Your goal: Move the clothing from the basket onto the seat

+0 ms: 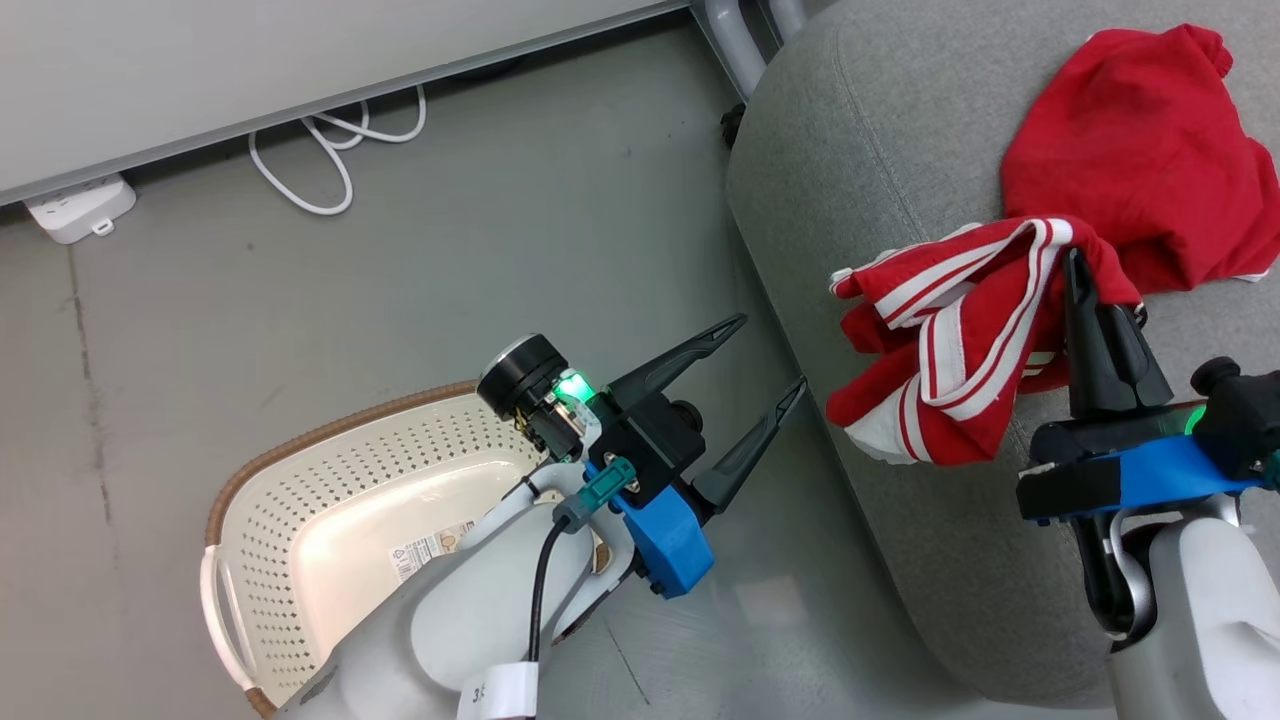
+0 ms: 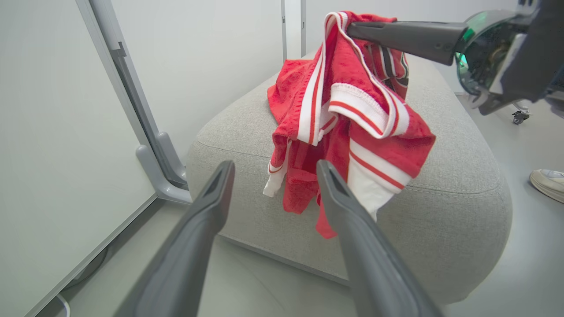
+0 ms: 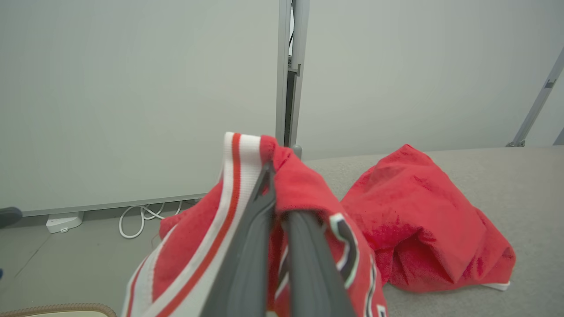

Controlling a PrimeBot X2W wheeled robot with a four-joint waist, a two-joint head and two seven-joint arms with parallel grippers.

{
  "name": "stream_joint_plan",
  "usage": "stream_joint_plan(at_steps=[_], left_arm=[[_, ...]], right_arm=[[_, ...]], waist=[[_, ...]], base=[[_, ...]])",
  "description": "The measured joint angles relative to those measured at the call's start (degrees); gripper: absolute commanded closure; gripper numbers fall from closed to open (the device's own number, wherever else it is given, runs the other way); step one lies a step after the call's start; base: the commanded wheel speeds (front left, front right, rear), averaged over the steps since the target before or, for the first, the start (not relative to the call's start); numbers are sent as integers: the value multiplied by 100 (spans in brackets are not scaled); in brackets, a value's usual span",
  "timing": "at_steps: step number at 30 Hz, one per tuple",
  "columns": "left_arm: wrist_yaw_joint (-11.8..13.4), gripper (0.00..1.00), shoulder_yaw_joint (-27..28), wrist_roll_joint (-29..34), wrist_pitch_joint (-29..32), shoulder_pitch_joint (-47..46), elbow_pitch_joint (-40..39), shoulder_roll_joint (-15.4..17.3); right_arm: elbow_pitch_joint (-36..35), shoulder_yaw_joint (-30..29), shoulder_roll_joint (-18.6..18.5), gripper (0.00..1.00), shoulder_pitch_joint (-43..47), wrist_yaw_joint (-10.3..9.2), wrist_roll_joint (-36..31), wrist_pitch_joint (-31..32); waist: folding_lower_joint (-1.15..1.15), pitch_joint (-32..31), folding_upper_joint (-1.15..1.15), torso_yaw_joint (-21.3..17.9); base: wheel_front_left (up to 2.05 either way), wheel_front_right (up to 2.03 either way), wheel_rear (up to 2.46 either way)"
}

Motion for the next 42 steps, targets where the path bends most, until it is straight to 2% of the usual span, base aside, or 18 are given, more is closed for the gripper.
stream_joint_plan(at_steps=[7,16,24,29,33,42], left_arm=[[1,0,-93,-31,1,-24,-38,37],[0,0,-112,-42,1,-26,-56,43],[2,0,-43,-45,1,-48,-102,71],[9,0,30,-27,1,-135,-168,157],[11,0,49,33,1,-249,-225,225],[41,0,96,177,82,-743,-475,442]], right_arm=[[-85,-127,86,100,197,0,-13,0],[-103,-132,141,100,222,0,-78,0],[-196,-11,-38,100,-102,0,-104,0],[-392,12,-272,100,-675,0,-112,1],[-592,-204,-593,100,-1279,0,-100,0],[-808,-1495,-1523,100,-2642,0,-97,0]], waist=[[0,129,0,-137],[0,116,0,-118],[0,169,0,-105],[0,350,0,-120],[0,583,0,-118],[0,1368,0,-70]], base=[[0,0,0],[0,0,0],[0,0,0],[0,0,0],[0,0,0],[0,0,0]])
